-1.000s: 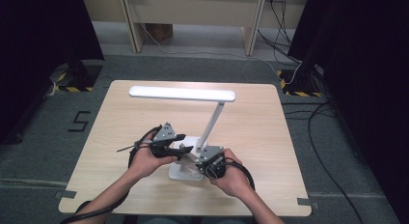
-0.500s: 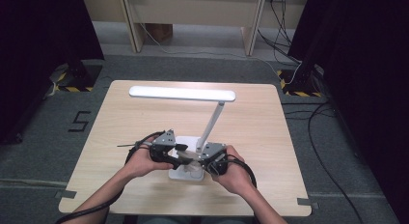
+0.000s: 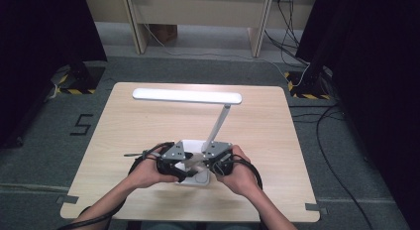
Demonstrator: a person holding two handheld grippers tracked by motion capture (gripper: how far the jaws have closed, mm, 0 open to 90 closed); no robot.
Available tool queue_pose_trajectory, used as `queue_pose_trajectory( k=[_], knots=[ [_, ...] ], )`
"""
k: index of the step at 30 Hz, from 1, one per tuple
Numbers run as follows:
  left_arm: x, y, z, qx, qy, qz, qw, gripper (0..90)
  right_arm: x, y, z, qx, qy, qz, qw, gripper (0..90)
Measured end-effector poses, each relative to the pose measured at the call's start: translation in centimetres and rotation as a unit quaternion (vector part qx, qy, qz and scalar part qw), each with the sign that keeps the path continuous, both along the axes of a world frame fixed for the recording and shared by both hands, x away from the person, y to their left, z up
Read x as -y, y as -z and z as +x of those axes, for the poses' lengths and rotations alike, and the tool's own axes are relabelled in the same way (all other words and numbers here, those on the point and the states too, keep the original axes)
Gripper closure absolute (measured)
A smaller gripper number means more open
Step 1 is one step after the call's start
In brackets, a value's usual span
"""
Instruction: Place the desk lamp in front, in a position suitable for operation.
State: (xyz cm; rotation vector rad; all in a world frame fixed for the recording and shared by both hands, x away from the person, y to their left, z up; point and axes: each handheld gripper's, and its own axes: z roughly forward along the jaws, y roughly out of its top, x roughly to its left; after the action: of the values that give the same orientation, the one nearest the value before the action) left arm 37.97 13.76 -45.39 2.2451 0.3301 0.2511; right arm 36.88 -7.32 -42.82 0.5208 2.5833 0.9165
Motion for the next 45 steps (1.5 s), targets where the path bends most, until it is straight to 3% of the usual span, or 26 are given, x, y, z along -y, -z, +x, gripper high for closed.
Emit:
queue_pose_trajectory(
  k=[7, 11, 16, 20, 23, 25, 27, 28, 30, 33, 38, 45],
  knots=[
    [0.4, 0.0, -0.5, 0.025, -0.010, 0.016, 0.9995, 39.5, -0.5, -0.4, -0.2, -0.007, 0.008, 0.026, 0.9996, 83.0],
    [0.3, -0.2, -0.8, 0.033, -0.022, 0.020, 0.9990, 60.5, -0.6, -0.6, -0.2, -0.012, 0.014, 0.043, 0.9989, 83.0],
    [-0.8, -0.6, -0.9, 0.032, -0.050, 0.000, 0.9982, 82.0, -0.7, -0.7, -0.1, -0.009, 0.013, 0.060, 0.9981, 82.7],
    [-1.2, -0.7, -1.0, 0.031, -0.073, -0.010, 0.9968, 84.3, -1.0, -0.6, 0.0, -0.006, 0.013, 0.073, 0.9972, 82.6],
    [-1.6, -0.7, -1.2, 0.026, -0.097, -0.033, 0.9944, 84.8, -1.2, -0.5, 0.1, -0.001, 0.009, 0.081, 0.9967, 81.6],
    [-1.8, -0.7, -1.2, 0.028, -0.099, -0.031, 0.9942, 85.0, -1.2, -0.5, 0.1, 0.000, 0.007, 0.083, 0.9965, 79.7],
    [-2.1, -0.7, -1.2, 0.033, -0.107, -0.027, 0.9934, 85.0, -1.4, -0.2, 0.2, -0.007, 0.001, 0.089, 0.9960, 72.7],
    [-2.2, -0.7, -1.2, 0.035, -0.111, -0.027, 0.9928, 85.0, -1.5, 0.0, 0.2, -0.010, 0.000, 0.096, 0.9953, 64.7],
    [-2.6, -0.7, -1.0, 0.042, -0.124, -0.031, 0.9909, 85.0, -1.5, 0.2, 0.2, -0.008, -0.001, 0.103, 0.9946, 58.8],
    [-2.9, -0.7, -0.9, 0.044, -0.130, -0.031, 0.9900, 84.9, -1.4, 0.2, 0.1, -0.006, 0.002, 0.112, 0.9937, 54.2],
    [-4.6, -1.0, -0.5, 0.062, -0.155, -0.037, 0.9853, 84.9, 0.4, 0.2, -0.1, -0.001, 0.021, 0.149, 0.9886, 49.8],
    [-6.8, -1.6, -1.2, 0.089, -0.188, -0.049, 0.9769, 84.9, 3.4, 0.9, -0.3, -0.003, 0.064, 0.178, 0.9820, 51.3]
  ],
)
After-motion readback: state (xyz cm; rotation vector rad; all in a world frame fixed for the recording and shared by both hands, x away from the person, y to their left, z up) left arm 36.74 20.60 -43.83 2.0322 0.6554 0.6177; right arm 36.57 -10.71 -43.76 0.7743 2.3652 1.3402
